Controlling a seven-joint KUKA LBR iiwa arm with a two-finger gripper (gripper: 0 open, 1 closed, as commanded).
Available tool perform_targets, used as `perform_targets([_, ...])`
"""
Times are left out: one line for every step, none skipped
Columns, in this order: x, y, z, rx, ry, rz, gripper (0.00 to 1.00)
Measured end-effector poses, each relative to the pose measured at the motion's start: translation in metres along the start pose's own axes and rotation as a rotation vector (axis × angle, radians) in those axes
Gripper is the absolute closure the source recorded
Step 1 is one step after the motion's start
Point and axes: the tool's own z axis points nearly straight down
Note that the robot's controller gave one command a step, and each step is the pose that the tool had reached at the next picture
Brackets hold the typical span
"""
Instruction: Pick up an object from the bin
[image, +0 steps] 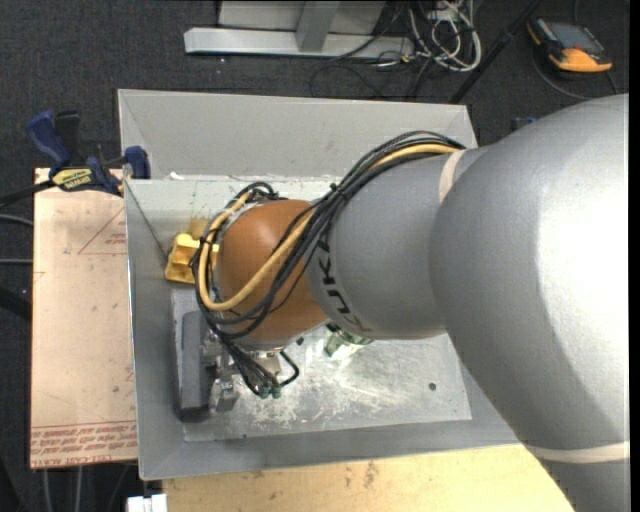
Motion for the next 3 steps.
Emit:
perform_targets([0.0,0.0,0.0,0.0,0.001,0.002,1.0])
perform_targets([0.007,-0.008,-0.006,0.004,0.011,-0.03,1.0])
perform_targets([0.011,-0.016,-0.055,0.009,0.024,-0.05,1.0])
